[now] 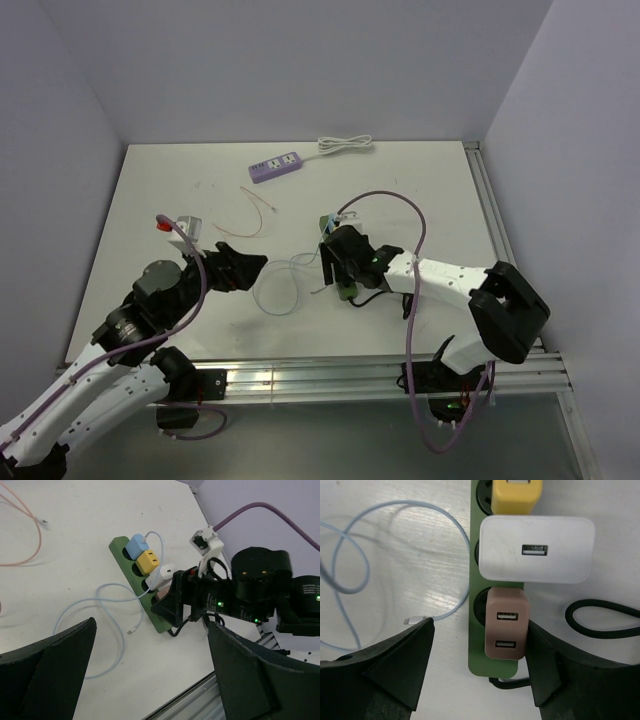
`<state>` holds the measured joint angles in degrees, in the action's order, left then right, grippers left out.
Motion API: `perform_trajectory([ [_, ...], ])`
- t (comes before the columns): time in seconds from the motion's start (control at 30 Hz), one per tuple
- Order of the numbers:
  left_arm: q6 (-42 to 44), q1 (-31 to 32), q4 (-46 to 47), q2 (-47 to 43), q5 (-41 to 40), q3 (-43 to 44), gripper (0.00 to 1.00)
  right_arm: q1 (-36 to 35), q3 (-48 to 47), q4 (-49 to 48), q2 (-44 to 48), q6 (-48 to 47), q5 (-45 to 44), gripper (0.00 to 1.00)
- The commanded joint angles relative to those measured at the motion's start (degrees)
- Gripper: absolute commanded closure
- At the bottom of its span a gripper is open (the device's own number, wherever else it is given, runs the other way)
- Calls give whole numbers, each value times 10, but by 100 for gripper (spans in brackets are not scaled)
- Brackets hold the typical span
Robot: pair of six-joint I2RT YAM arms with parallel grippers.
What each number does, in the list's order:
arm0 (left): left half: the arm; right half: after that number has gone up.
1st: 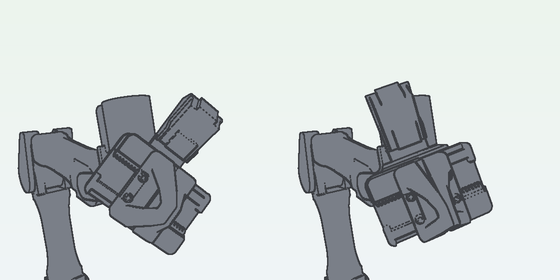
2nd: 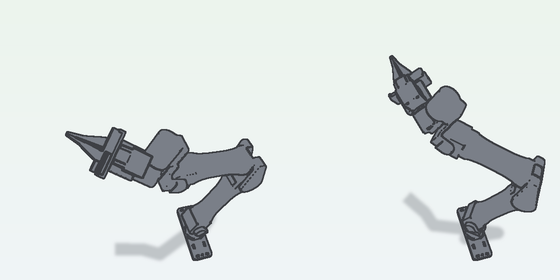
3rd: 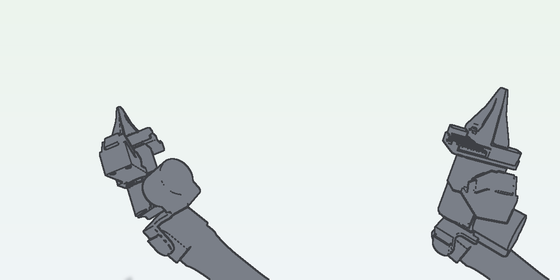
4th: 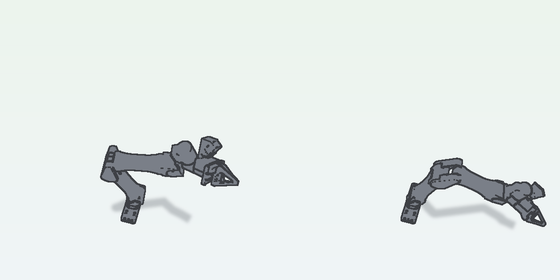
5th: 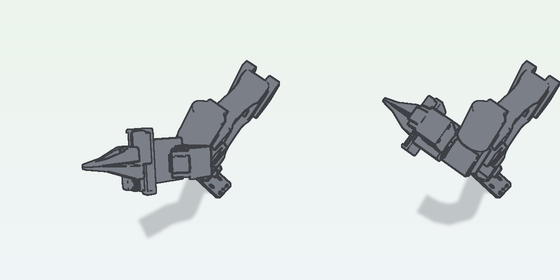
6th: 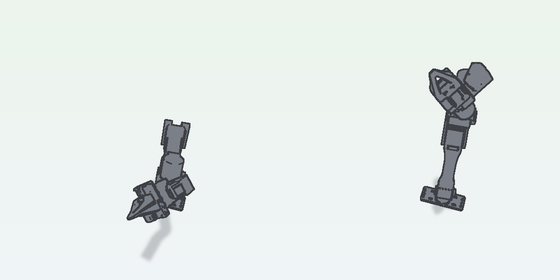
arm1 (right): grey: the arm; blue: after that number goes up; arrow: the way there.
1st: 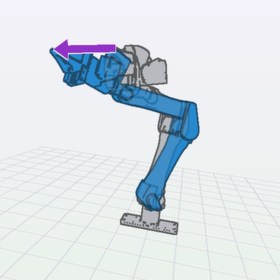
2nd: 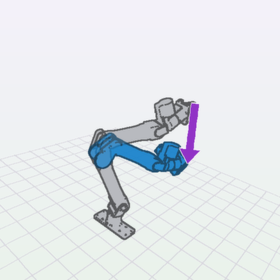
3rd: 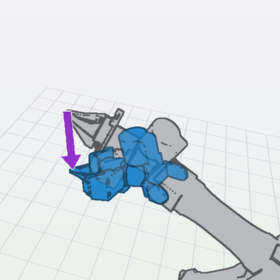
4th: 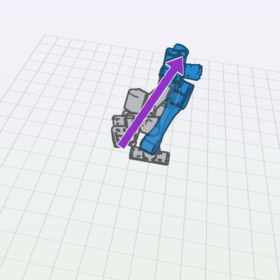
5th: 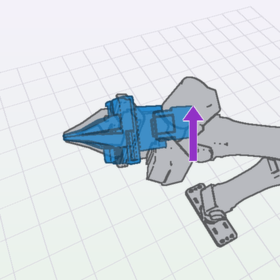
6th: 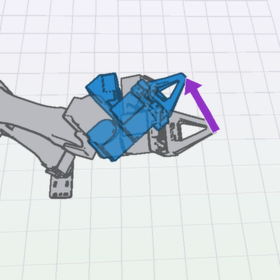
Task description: Insert the plug
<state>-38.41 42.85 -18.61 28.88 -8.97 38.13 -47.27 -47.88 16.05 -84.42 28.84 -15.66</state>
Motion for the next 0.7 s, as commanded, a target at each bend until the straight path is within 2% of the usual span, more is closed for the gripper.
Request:
perform_trajectory([
  [0.0,-9,0,-8,21,-17,34,1,-5,-36,-3,48,-16,1,22],
  [0.17,-35,1,-41,53,-39,68,1,-4,-7,2,118,-17,20,17],
  [0.2,-43,0,-48,64,-46,72,1,-4,10,1,130,-16,24,0],
  [0.43,-162,0,-169,143,-99,140,1,-4,76,13,261,-12,20,0],
  [0.5,-180,0,-213,178,-114,160,1,-4,85,25,286,-14,25,0],
  [0.67,-203,0,-259,217,-132,206,1,-3,96,39,350,-14,48,0],
])
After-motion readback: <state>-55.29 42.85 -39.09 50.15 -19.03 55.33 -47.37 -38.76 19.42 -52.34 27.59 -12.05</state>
